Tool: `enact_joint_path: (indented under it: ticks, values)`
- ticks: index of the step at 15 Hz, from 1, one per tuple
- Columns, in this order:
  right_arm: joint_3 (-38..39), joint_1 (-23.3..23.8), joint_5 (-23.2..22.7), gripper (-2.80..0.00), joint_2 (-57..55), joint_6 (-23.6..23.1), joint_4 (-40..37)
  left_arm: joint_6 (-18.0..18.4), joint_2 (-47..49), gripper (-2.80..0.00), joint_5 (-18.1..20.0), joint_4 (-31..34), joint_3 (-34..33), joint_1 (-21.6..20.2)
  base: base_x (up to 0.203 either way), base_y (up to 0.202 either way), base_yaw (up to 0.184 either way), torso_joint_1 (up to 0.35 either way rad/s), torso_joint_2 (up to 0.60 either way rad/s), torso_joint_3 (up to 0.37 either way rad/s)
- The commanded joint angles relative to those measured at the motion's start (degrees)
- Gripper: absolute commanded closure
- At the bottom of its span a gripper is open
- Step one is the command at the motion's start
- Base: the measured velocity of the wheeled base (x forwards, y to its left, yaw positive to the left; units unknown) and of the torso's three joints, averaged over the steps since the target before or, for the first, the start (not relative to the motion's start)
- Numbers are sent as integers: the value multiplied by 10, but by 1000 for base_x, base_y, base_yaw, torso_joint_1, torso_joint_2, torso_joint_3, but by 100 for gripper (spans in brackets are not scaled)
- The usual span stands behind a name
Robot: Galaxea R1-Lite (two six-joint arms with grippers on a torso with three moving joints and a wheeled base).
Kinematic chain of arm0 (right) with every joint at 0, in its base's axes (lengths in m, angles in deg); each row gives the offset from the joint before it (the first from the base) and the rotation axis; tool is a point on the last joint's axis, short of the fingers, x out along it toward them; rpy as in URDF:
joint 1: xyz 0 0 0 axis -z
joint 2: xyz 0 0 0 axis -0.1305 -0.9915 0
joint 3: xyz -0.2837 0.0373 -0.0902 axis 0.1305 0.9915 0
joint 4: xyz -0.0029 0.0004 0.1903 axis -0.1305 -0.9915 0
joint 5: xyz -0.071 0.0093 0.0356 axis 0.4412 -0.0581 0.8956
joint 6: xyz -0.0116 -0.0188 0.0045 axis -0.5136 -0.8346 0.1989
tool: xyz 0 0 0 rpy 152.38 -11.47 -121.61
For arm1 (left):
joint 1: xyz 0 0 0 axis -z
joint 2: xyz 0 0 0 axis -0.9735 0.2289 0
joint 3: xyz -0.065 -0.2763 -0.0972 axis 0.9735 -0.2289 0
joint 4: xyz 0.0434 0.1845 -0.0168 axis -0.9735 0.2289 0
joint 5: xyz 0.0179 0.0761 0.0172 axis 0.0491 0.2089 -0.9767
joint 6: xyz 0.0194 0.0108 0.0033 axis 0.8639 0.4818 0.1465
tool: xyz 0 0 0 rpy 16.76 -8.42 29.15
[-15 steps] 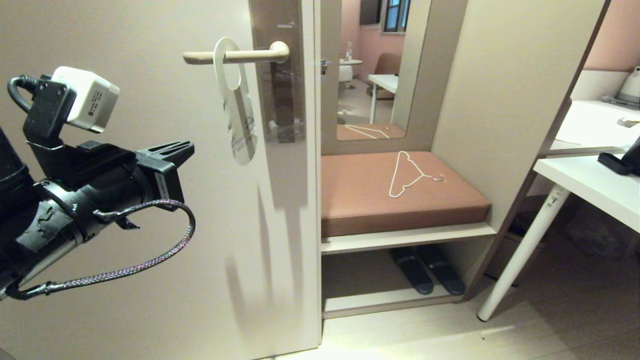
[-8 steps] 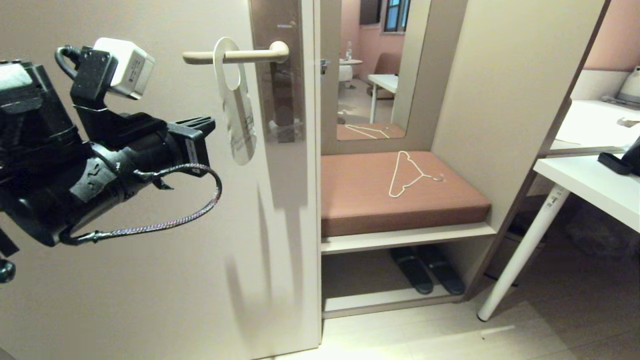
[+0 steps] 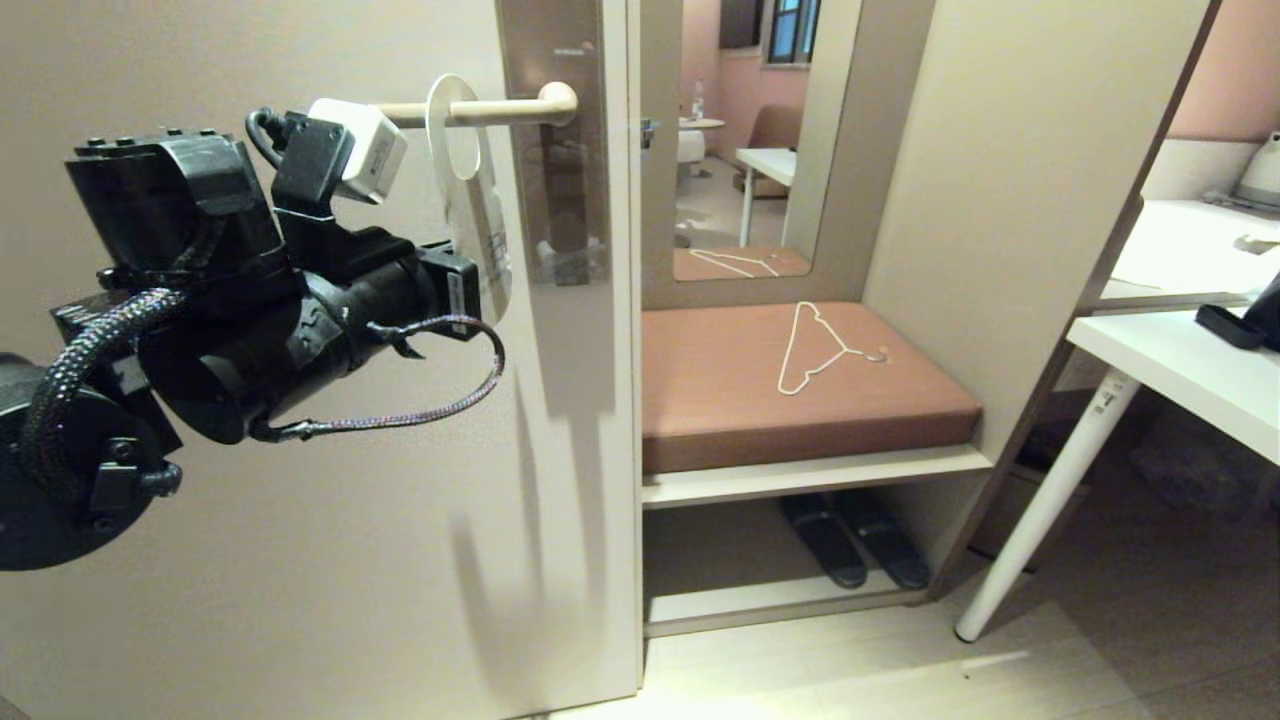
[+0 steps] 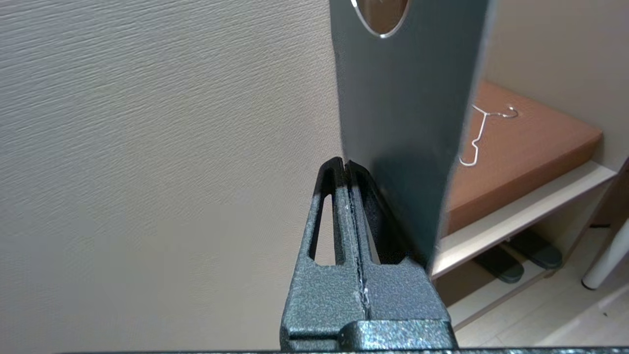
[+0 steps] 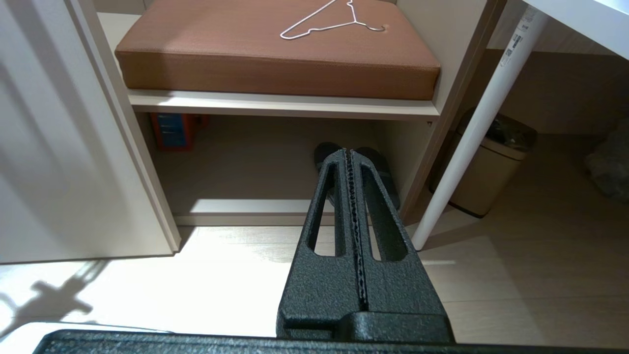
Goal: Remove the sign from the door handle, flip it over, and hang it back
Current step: Hang the sign back with the other side facing out
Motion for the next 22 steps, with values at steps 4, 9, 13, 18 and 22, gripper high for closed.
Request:
enact_joint_path:
  ticks: [4, 9, 13, 18, 22]
  values:
    - [0, 0, -1, 0, 0, 0, 0, 2, 38, 0, 0, -25, 35, 13, 0, 0, 0, 0, 0, 0]
    - [0, 0, 0, 0, 0, 0, 0, 4, 40, 0, -3, -25, 42, 46, 0, 0, 0, 0, 0, 0]
    - [0, 0, 0, 0, 0, 0, 0, 7, 47, 0, -5, -25, 74, 58, 0, 0, 0, 0, 0, 0]
    - [0, 0, 0, 0, 0, 0, 0, 8, 77, 0, -7, -25, 123, 93, 0, 0, 0, 0, 0, 0]
    - [0, 0, 0, 0, 0, 0, 0, 7, 91, 0, -8, -26, 123, 98, 0, 0, 0, 0, 0, 0]
